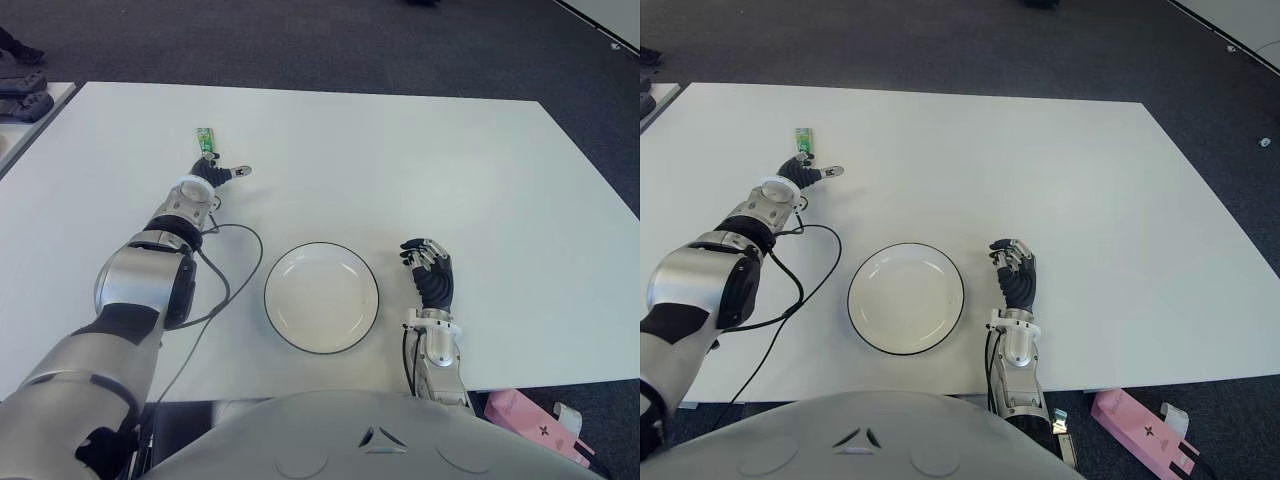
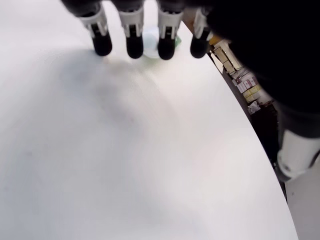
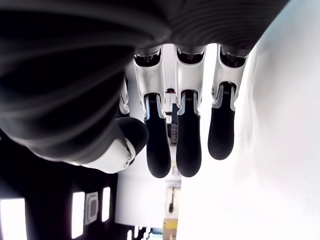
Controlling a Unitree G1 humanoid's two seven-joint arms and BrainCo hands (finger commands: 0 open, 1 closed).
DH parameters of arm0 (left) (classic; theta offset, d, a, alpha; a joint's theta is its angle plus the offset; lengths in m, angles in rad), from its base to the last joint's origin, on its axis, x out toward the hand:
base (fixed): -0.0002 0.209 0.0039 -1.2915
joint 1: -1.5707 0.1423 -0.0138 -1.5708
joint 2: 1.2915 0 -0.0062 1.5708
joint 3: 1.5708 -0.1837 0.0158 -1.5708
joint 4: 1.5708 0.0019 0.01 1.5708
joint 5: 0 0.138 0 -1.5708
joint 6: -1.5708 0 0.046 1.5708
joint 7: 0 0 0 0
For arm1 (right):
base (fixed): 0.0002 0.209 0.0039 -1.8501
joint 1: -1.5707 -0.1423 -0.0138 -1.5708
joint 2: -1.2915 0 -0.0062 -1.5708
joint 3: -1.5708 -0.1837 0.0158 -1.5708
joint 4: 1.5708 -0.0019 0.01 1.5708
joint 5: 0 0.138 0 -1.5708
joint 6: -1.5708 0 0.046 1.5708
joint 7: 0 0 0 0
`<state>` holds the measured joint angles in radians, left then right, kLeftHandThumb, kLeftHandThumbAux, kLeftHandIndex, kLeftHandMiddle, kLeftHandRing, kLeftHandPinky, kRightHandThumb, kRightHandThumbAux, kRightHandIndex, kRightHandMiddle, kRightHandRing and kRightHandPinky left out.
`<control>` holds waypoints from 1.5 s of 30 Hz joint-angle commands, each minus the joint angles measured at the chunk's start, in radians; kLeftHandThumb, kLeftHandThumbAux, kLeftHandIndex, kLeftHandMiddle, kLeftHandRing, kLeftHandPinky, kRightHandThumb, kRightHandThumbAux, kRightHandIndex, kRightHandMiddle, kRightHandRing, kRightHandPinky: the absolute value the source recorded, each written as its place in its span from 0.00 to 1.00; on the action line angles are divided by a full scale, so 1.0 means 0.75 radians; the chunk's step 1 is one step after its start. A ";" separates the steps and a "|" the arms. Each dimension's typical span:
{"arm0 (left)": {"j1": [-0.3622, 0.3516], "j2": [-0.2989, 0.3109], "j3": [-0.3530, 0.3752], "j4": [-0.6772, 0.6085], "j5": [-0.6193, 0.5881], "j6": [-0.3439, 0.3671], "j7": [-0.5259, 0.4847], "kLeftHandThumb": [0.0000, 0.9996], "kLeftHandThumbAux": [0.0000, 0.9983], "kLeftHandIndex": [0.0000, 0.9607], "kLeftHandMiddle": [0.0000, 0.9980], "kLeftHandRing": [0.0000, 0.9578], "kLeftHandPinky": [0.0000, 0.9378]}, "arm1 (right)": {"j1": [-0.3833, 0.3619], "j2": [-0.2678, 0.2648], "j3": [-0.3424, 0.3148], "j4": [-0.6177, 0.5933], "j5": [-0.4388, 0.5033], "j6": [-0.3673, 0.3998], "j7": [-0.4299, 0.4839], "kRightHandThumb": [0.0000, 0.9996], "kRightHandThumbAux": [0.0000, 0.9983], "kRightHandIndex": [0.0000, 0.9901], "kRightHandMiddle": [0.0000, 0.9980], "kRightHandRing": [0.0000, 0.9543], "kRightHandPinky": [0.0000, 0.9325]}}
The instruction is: Put the toothpaste on the table into the plate.
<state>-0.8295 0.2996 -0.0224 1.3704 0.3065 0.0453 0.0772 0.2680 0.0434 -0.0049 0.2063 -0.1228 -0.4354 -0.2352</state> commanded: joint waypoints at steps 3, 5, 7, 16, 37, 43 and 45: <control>-0.006 -0.038 -0.068 0.008 0.073 0.072 0.068 0.00 0.57 0.00 0.00 0.00 0.00 | 0.022 0.000 -0.014 0.046 -0.002 0.031 -0.003 0.71 0.73 0.43 0.49 0.52 0.54; -0.009 -0.039 -0.079 0.008 0.083 0.081 0.076 0.00 0.57 0.00 0.00 0.00 0.00 | 0.022 0.000 -0.015 0.047 -0.001 0.029 -0.001 0.71 0.73 0.43 0.49 0.52 0.53; -0.011 -0.040 -0.089 0.008 0.096 0.088 0.085 0.00 0.57 0.00 0.00 0.00 0.00 | 0.023 0.000 -0.016 0.047 0.000 0.028 0.000 0.71 0.73 0.43 0.49 0.52 0.52; -0.022 -0.049 -0.139 0.010 0.153 0.139 0.176 0.01 0.55 0.00 0.00 0.00 0.00 | 0.036 0.001 -0.020 0.018 -0.003 0.056 0.003 0.71 0.73 0.43 0.48 0.51 0.53; 0.000 -0.038 -0.138 0.008 0.146 0.122 0.172 0.72 0.68 0.42 0.36 0.40 0.45 | 0.037 0.002 -0.028 0.016 0.007 0.046 0.023 0.71 0.73 0.43 0.49 0.52 0.53; 0.000 -0.039 -0.124 0.009 0.133 0.129 0.159 0.73 0.69 0.45 0.41 0.44 0.47 | 0.039 0.000 -0.027 0.013 0.007 0.054 0.028 0.71 0.73 0.44 0.49 0.53 0.55; 0.000 -0.038 -0.117 0.009 0.125 0.134 0.155 0.73 0.69 0.45 0.42 0.44 0.47 | 0.040 0.000 -0.026 0.009 0.001 0.062 0.025 0.71 0.73 0.44 0.49 0.53 0.54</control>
<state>-0.8388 0.2793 -0.1227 1.3724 0.4123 0.1373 0.2188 0.2766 0.0431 -0.0220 0.1908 -0.1183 -0.4202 -0.2178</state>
